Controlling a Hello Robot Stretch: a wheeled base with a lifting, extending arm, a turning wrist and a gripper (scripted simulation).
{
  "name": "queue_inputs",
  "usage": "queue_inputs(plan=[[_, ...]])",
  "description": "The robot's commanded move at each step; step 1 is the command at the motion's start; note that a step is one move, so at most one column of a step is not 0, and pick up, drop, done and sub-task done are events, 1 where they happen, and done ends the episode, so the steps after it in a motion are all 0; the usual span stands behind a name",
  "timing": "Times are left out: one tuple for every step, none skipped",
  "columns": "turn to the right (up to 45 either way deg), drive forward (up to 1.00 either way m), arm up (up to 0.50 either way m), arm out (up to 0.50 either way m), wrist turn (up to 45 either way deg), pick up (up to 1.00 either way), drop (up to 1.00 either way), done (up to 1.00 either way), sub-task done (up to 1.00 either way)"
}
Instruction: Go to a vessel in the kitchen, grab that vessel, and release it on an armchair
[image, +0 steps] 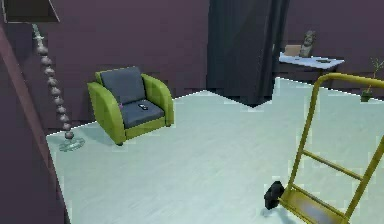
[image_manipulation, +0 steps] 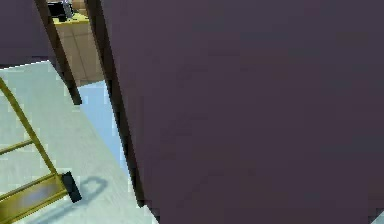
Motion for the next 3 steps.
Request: queue_inputs(plan=[[6.0, 0.00, 0.00, 0.00, 0.0, 0.00, 0.00, 0.00, 0.00], [0.0, 1.00, 0.00, 0.00, 0.0, 0.00, 0.00, 0.00, 0.00], [-21.0, 0.00, 0.00, 0.00, 0.0, 0.00, 0.00, 0.00, 0.00]])
